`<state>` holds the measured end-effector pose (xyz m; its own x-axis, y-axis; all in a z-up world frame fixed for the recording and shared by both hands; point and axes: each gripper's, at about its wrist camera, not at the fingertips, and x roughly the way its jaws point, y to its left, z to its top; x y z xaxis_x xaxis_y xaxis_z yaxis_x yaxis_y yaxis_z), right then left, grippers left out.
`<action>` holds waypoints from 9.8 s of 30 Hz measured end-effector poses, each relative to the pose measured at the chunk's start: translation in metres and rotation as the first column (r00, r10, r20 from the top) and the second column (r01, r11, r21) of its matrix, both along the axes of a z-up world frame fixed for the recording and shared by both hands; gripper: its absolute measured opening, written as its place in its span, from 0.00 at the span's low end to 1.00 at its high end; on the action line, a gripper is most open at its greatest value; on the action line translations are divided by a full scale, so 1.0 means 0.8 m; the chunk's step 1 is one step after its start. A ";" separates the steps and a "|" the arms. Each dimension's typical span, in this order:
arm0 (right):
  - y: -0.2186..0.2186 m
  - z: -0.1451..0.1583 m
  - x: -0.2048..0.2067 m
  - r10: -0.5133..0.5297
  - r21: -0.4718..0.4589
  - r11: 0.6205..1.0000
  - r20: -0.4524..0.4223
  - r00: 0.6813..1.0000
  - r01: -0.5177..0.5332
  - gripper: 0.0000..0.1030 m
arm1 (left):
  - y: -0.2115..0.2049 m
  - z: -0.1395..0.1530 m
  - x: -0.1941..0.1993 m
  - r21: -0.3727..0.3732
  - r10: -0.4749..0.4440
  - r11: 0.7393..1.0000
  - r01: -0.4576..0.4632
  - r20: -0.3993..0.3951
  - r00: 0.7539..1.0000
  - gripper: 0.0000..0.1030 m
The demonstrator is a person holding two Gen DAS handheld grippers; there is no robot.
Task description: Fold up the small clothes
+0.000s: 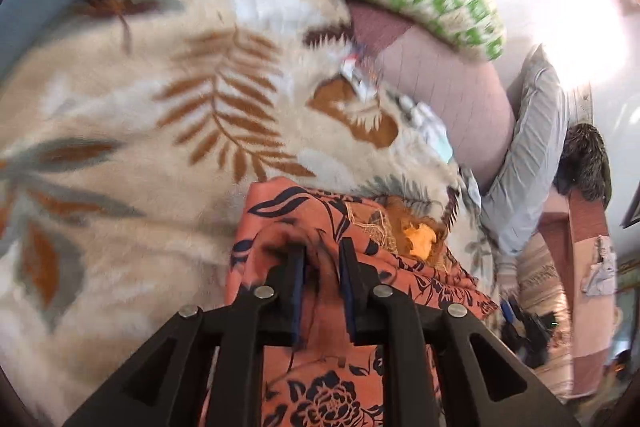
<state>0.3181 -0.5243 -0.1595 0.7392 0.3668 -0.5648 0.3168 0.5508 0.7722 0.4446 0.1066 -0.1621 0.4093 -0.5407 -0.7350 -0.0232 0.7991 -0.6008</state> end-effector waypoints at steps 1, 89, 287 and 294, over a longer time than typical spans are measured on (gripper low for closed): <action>0.032 0.011 0.004 0.069 -0.054 0.996 0.016 0.998 -0.068 0.20 | 0.003 0.016 -0.017 0.052 0.037 0.998 -0.040 0.062 0.997 0.42; 0.206 0.033 -0.071 0.278 -0.403 0.877 -0.018 0.960 -0.261 0.21 | -0.031 -0.054 -0.207 0.261 0.229 0.940 -0.222 0.001 0.973 0.80; 0.147 0.067 -0.115 0.080 -0.431 0.899 -0.019 0.997 -0.080 0.58 | -0.287 0.055 -0.182 0.661 -0.283 0.751 -0.003 0.327 0.902 0.89; 0.145 0.066 -0.115 0.076 -0.425 0.902 -0.021 0.997 -0.077 0.58 | -0.289 0.048 -0.179 0.660 -0.284 0.752 0.011 0.308 0.908 0.89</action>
<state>0.2258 -0.4082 -0.1064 0.7161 0.1466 -0.6824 0.2628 0.8491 0.4582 0.3015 -0.1246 -0.1238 0.6732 -0.0850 -0.7345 0.2394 0.9649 0.1079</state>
